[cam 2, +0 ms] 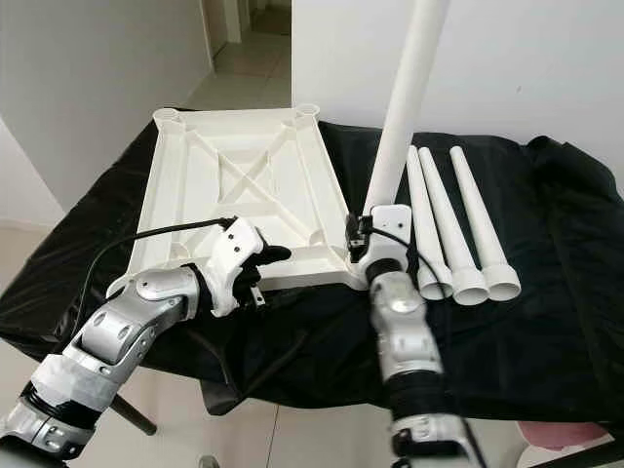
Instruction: Building children table
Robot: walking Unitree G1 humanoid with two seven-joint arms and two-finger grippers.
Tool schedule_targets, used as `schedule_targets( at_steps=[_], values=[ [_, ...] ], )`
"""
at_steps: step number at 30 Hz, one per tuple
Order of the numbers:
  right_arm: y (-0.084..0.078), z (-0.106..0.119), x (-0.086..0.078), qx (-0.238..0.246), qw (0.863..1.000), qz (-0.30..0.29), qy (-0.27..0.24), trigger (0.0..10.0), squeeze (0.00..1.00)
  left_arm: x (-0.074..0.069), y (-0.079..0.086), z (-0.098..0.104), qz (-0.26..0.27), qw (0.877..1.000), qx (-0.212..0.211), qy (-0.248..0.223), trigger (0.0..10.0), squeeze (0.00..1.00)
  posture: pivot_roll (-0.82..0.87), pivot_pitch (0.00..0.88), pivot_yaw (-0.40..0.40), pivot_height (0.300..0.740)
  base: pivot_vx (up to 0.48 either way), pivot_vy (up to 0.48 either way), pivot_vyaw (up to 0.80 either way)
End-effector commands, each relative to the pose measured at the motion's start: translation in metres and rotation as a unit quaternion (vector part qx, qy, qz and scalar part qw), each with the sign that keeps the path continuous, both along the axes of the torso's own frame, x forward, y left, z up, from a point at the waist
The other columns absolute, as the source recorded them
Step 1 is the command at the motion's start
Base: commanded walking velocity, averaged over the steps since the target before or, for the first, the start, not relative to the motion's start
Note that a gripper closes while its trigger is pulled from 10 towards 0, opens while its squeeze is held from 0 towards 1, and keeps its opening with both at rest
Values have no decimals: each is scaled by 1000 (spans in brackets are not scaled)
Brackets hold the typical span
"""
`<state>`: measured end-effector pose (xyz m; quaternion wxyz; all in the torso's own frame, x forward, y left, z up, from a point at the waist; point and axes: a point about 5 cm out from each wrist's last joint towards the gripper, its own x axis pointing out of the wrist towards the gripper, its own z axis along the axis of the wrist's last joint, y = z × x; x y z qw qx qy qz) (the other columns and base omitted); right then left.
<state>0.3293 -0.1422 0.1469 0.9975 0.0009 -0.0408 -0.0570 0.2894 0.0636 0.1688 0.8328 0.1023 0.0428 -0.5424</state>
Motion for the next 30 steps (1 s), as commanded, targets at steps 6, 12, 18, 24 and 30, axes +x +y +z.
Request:
schedule_targets(
  at_steps=[6, 12, 18, 24, 30],
  values=[
    [7, -24, -10, 20, 996, -64, 64, 10000, 0, -3, -1, -1, -9, 1000, 6, 2, 10000, 0, -26, 42, 0, 740, 0, 0, 0],
    [11, -18, -9, 21, 997, -46, 50, 10000, 0, -4, 0, -2, -10, 1000, 7, 3, 10000, 0, -26, 38, -4, 740, 0, 0, 0],
    [15, -16, -10, 23, 997, -48, 47, 10000, 0, -3, 0, -1, -7, 1000, 5, 1, 10000, 0, -25, 31, -8, 740, 0, 0, 0],
    [13, -12, -13, 28, 998, -44, 31, 10000, 1000, -3, -1, -2, -8, 1000, 4, 1, 10000, 0, -27, 22, -12, 740, 0, 0, 0],
    [11, -11, -15, 22, 999, -32, 22, 10000, 1000, -3, 0, -2, -8, 1000, 8, 1, 10000, 0, -28, 22, -10, 740, 0, 0, 0]
  ],
)
